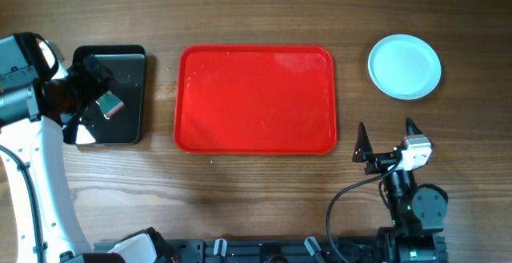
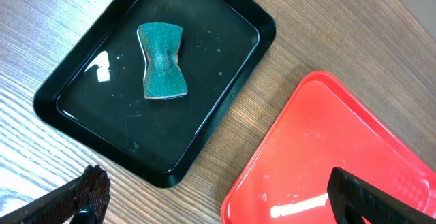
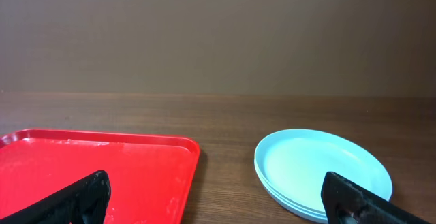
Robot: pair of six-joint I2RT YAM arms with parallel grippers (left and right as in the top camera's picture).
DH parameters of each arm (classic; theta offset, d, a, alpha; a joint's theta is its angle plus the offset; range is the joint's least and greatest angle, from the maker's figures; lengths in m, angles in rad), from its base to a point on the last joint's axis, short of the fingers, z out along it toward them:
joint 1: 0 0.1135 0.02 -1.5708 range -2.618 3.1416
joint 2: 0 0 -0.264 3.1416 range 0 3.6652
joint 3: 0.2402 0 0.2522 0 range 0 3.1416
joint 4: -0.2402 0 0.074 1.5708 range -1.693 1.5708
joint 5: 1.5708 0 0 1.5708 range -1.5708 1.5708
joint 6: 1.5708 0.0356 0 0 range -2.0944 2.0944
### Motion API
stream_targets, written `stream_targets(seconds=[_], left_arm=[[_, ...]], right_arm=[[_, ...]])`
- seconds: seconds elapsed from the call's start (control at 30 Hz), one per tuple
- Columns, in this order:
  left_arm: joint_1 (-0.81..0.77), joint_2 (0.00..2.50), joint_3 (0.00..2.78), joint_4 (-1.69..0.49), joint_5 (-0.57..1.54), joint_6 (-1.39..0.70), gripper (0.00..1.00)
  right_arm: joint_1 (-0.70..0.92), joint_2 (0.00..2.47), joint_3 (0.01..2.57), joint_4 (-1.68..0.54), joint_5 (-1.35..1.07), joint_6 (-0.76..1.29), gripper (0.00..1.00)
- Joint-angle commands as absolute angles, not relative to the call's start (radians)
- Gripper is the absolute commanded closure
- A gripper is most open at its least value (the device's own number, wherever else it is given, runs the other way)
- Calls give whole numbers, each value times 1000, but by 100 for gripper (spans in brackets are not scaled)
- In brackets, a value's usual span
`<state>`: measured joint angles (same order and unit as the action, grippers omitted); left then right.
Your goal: Clean dirty plates on tray and stack at the side
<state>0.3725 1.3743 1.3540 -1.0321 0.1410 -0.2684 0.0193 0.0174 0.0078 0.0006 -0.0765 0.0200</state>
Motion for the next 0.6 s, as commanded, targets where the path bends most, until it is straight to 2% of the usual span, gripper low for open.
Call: stream_targets(seconds=[0.0,0.2,0.3,0.43,0.57], left_arm=[[373,1376,1358,-1029,152,-276,0],[372,1366,1356,-1076,105,-278,0],[325,1268,1206,-1049,139,-277,0],[258,1073,878,-770,149,-276,0],[208,762,430,-382,203,-277,0]], right_arm=[[26,4,5,2,-59,0,0],[26,4,5,2,-59,1,0],[26,4,5,2,-59,0,0],[26,4,5,2,-59,1,0],[26,4,5,2,-59,0,0]])
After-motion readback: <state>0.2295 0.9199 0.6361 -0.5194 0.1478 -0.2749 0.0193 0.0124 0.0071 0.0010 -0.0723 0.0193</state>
